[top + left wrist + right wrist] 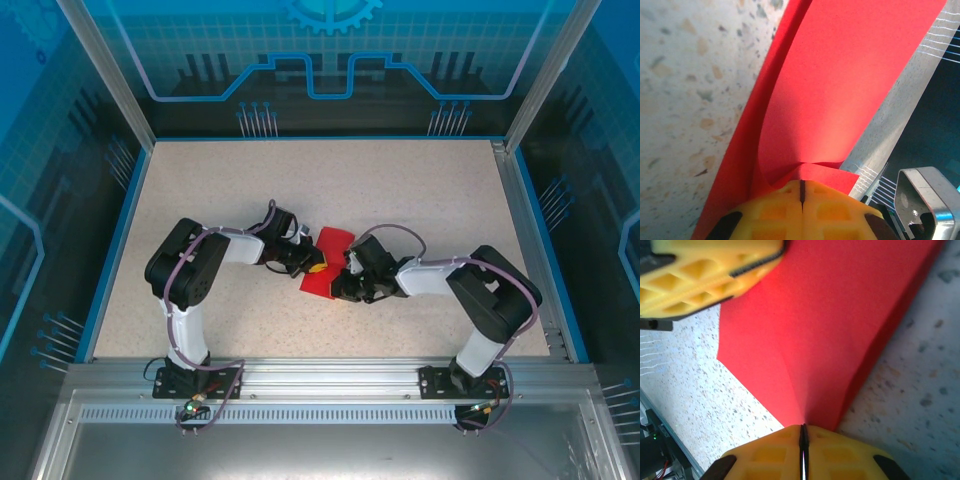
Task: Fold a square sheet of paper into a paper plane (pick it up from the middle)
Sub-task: Fold the triangle a second time at the center of the table.
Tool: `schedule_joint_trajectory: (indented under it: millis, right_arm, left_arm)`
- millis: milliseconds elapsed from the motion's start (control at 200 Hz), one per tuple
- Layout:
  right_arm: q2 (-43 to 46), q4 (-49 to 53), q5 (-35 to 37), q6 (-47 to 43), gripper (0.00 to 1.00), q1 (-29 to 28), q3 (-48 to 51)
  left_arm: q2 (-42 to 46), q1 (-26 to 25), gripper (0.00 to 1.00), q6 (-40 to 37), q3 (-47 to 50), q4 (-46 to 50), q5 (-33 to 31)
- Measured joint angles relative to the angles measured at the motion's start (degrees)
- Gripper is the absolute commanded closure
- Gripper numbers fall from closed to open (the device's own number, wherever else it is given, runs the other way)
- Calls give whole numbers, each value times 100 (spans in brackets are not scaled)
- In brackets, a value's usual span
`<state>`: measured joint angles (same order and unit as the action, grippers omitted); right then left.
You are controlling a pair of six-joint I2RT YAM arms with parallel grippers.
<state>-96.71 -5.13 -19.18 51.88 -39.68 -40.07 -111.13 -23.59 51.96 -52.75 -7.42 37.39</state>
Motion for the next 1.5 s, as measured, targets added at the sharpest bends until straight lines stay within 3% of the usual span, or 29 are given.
schedule_joint_trajectory:
  millis: [775, 1125, 1501]
  right_arm:
    - [-111, -28, -61, -63, 90, -50, -46]
    - [409, 525, 66, -105, 85, 96, -190]
    - [-516, 122, -107, 68, 88, 111, -629]
  left_arm:
    - [-15, 0, 100, -101, -37, 85, 4]
    - [-15, 0, 100, -109, -37, 85, 15]
    - [-15, 0, 100, -109, -42, 90, 17]
